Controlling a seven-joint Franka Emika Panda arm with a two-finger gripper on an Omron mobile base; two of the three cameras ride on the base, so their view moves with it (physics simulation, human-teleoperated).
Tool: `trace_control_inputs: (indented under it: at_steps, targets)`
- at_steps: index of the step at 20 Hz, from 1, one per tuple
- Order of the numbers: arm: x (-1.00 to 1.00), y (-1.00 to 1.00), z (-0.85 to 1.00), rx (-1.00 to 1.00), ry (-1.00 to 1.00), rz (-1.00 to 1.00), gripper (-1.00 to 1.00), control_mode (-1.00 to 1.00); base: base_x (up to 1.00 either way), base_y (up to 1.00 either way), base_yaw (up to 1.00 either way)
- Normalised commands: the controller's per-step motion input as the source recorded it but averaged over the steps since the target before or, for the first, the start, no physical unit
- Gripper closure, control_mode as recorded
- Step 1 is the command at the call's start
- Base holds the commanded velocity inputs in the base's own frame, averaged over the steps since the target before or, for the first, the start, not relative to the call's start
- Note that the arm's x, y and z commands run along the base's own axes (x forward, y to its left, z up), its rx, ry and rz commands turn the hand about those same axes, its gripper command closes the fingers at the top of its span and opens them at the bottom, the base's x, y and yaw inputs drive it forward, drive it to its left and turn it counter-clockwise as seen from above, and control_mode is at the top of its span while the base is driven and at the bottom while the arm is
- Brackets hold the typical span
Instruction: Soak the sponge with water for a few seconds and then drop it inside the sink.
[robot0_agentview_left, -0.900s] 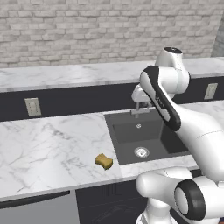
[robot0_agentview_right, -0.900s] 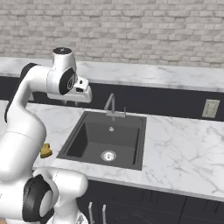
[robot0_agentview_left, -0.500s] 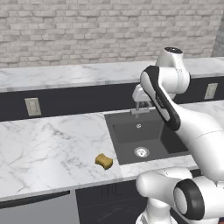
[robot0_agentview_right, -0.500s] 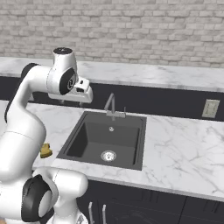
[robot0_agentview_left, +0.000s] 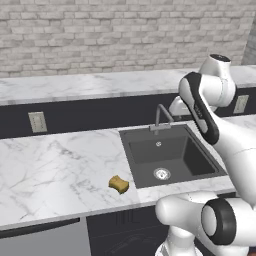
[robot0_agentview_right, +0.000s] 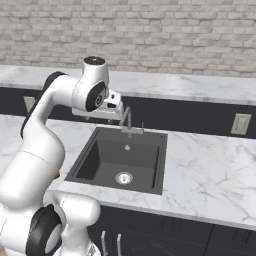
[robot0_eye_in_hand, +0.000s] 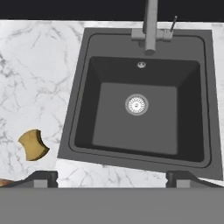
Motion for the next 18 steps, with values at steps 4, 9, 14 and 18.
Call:
trace_control_inputs:
  at_steps: [4, 9, 14, 18]
  targets:
    - [0.00, -0.46, 0.00, 0.02, 0.00, 0.03, -1.00, -1.00, 0.00, 0.00, 0.00]
    - [0.00, -0.47, 0.00, 0.00, -0.01, 0.03, -1.00, -1.00, 0.00, 0.00, 0.00]
    - [0.00, -0.42, -0.04, 0.01, -0.02, 0.03, -1.00, -1.00, 0.00, 0.00, 0.00]
    - [0.00, -0.32, -0.21, 0.06, -0.04, 0.02, -1.00, -1.00, 0.00, 0.00, 0.00]
